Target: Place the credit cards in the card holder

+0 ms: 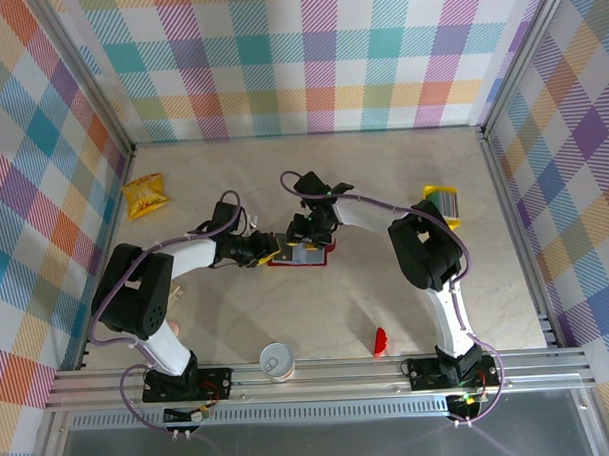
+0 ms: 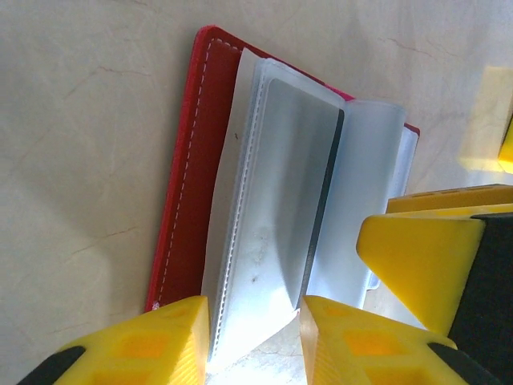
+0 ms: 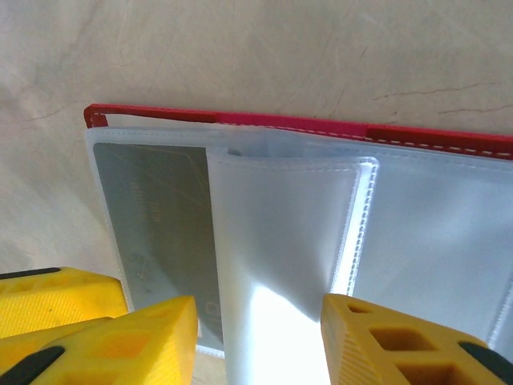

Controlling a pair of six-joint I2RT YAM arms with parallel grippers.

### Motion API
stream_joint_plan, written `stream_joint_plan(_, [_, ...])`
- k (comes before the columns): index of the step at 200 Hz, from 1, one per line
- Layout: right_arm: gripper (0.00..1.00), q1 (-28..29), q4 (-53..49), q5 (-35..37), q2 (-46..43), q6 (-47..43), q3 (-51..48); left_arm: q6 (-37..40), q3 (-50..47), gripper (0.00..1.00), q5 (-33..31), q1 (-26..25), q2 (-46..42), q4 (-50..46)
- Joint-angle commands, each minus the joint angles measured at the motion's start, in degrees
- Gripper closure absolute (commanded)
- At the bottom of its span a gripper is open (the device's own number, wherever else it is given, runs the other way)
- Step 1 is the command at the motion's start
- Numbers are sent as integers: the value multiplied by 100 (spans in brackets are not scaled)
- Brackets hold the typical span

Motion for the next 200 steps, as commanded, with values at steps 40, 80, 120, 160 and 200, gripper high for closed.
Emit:
stream_joint_plan(40, [56,46,-88,-43,44,-69,239,153,-19,59,-270,25,-214,-481])
stream_joint_plan(80, [56,63,-100,-70,94,-69,305,230,-18,55,-417,36,-371,-687])
stream_joint_plan(120, [56,72,-90,-122,173,-51,336,321,-27,50,-573,61,-617,-911])
stream_joint_plan(160, [56,117,-208,69,101,-102,362,348,-97,49,-551,77,-636,-928])
stream_joint_plan(200, [56,125,-408,592,-395,-199,129,379,-213,55,-160,71,-538,-524])
